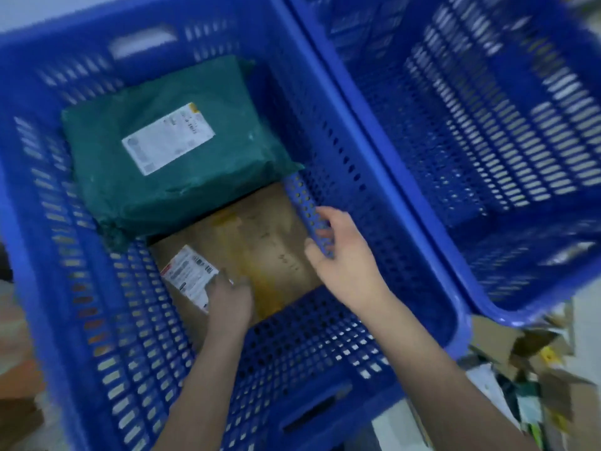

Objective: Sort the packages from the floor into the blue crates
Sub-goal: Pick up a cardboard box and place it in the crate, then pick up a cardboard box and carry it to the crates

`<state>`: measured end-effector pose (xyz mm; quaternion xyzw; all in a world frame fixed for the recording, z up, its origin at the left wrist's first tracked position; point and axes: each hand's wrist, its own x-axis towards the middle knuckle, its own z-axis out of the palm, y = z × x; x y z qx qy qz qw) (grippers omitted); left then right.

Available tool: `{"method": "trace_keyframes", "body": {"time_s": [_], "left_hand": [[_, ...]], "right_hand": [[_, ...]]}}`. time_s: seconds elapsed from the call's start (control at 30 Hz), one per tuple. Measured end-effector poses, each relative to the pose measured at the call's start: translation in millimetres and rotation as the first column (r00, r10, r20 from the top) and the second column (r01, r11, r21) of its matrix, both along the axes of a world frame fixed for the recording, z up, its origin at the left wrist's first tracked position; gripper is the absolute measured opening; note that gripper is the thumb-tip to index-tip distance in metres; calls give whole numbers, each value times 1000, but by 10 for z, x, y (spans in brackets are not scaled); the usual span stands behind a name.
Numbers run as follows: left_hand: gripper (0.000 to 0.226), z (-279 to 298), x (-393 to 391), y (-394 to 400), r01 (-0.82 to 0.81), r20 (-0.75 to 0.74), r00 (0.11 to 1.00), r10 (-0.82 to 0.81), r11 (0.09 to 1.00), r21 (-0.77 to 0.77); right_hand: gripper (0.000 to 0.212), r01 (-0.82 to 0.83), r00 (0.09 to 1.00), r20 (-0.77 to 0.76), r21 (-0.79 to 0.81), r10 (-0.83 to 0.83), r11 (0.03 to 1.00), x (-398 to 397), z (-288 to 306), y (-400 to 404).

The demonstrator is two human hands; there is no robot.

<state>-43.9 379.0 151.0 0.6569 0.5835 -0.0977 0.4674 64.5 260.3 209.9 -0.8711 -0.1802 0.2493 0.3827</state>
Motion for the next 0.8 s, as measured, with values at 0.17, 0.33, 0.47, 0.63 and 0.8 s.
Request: {"method": "trace_keyframes", "body": {"time_s": [0.17, 0.33, 0.47, 0.63, 0.8], "left_hand": [[43, 981, 594, -727, 181, 405, 879, -252, 962, 205], [42, 1619, 885, -2059, 393, 610, 485, -627, 779, 489], [38, 1404, 782, -3181, 598, 510, 169, -843, 499, 627], [48, 372, 734, -4023, 934, 183, -47, -982, 22, 356], [50, -464, 973, -4309, 970, -14, -161, -987, -161, 185]], "right_hand": [[28, 198, 798, 435, 465, -418, 863, -35, 933, -922], [32, 655, 467, 369, 466, -803, 595, -61, 785, -2338], [21, 939, 305, 82, 141, -949, 314, -317, 65, -3459], [43, 940, 182, -131, -266, -975, 211, -833, -748, -4478], [48, 899, -55, -369, -423, -928, 115, -1110, -1205, -5097]]}}
